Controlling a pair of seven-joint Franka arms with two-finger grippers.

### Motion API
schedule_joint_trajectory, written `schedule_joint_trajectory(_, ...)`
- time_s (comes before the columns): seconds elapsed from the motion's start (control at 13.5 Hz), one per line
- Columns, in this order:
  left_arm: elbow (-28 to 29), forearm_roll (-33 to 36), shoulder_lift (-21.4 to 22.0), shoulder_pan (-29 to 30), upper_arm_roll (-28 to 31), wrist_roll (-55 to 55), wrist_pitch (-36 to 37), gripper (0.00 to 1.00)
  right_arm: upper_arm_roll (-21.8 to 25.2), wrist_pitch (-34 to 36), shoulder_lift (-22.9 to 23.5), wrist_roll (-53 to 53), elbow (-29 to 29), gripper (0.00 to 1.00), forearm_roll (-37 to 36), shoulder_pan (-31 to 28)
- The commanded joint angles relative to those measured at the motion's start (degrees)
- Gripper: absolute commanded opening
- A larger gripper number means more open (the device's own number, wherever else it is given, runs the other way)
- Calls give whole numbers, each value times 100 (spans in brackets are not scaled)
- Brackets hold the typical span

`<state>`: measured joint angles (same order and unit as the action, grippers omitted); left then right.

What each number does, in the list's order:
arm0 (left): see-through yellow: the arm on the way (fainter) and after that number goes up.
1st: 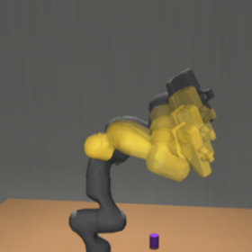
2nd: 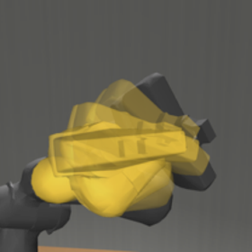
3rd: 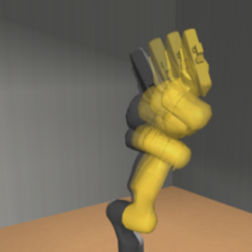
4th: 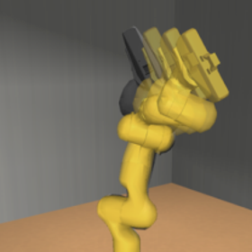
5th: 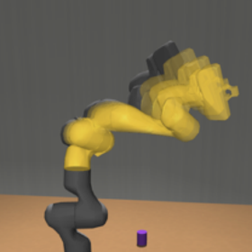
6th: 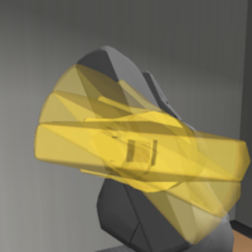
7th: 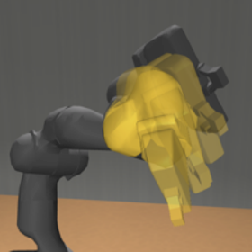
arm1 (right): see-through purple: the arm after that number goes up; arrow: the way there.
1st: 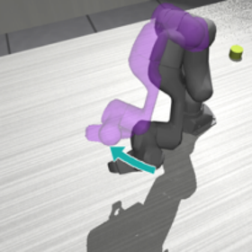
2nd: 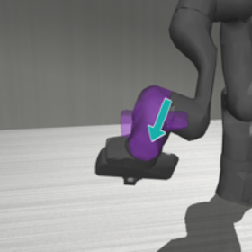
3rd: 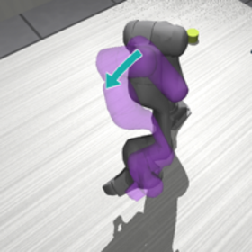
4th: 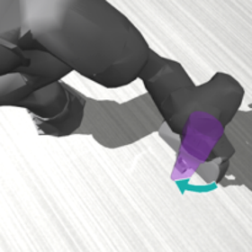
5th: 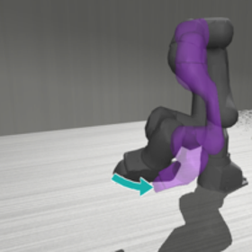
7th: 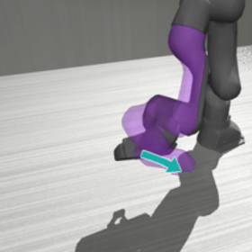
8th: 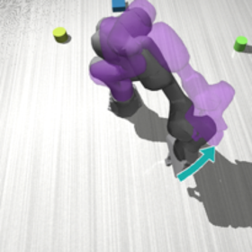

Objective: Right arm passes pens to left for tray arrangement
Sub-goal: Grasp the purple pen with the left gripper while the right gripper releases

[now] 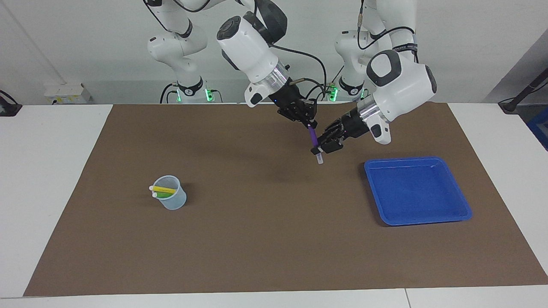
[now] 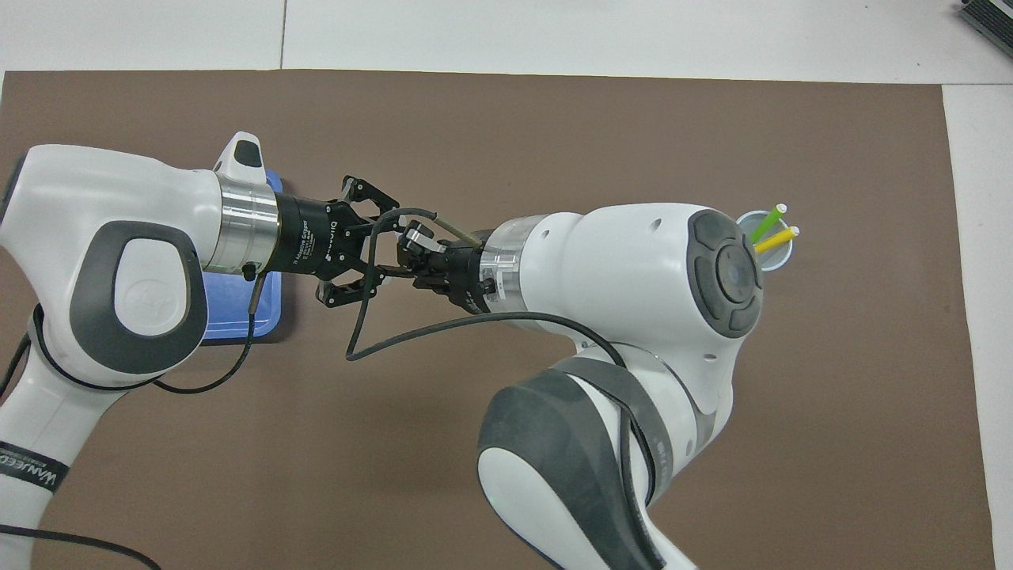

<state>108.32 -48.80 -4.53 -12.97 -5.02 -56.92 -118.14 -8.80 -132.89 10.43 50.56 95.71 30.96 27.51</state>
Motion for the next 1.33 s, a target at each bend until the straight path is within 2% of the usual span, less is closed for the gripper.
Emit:
schedule_joint_trajectory(0.0, 75, -86, 111, 57, 1, 23, 160, 41, 10, -53, 99, 85, -132, 0, 59, 27)
schedule_joint_trajectory(0.15, 75, -86, 111, 40, 1, 15, 160, 30, 10, -53, 99, 77, -132, 0, 50, 27)
schedule_joint_trajectory(0.3, 57, -77, 111, 57, 9, 23, 177, 0, 10, -53, 99, 77, -132, 0, 50, 27)
schedule_joint_trajectory(0.59, -13, -59, 93, 40, 9, 32, 169, 0, 10, -53, 99, 77, -132, 1, 50, 18)
schedule_joint_trajectory(0.67, -13, -59, 93, 40, 9, 32, 169, 0, 10, -53, 99, 77, -132, 5, 42, 18)
schedule_joint_trajectory(0.74, -13, -59, 93, 48, 18, 32, 169, 0, 10, -53, 99, 85, -132, 40, 41, 18)
schedule_joint_trajectory(0.82, -13, -50, 93, 57, 18, 32, 177, 0, 18, -44, 99, 85, -132, 81, 33, 9)
schedule_joint_trajectory(0.89, -13, -33, 93, 66, 18, 50, 186, 0, 18, -27, 99, 77, -132, 100, 24, -17)
schedule_joint_trajectory(1.11, -22, 282, 102, 84, 71, 381, 352, 0, 53, 113, 73, -11, -140, 100, -221, -149)
schedule_joint_trajectory(1.26, -48, 1018, 111, 267, 71, 1127, 616, 0, 62, 516, 3, -343, -140, 100, -450, -359)
